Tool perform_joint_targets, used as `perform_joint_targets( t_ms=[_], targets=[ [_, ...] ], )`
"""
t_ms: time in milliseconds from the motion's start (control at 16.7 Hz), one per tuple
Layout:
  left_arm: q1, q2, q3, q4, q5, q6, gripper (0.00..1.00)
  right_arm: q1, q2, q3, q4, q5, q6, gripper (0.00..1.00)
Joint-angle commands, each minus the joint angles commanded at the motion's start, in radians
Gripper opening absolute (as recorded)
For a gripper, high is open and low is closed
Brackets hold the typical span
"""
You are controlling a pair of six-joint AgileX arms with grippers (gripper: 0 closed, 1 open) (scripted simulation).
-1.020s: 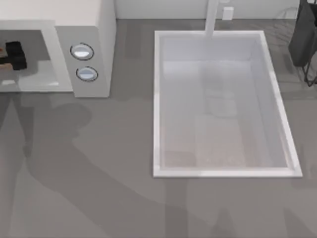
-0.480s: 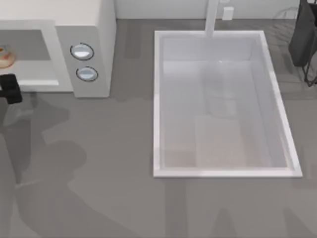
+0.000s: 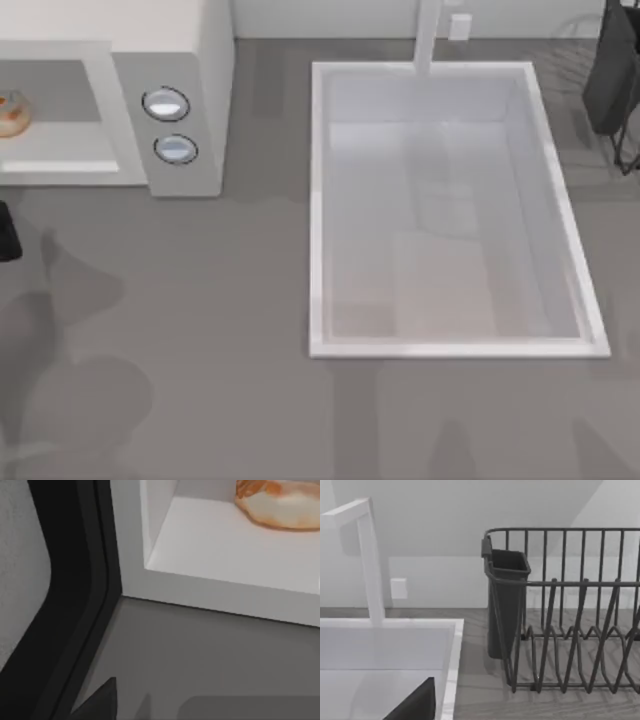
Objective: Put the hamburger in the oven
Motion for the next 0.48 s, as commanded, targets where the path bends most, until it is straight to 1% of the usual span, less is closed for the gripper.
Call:
perform_joint_targets(
  t_ms=[240, 480],
  targets=[
    [0.032, -0.02, -0.068, 0.051, 0.02, 0.02, 1.0, 0.0, 0.0, 0.0, 0.0, 0.0, 0.0, 1.0],
    [0.044, 0.006, -0.108, 0.037, 0.026, 0.029, 1.0, 0.0, 0.0, 0.0, 0.0, 0.0, 0.0, 1.0]
  ],
)
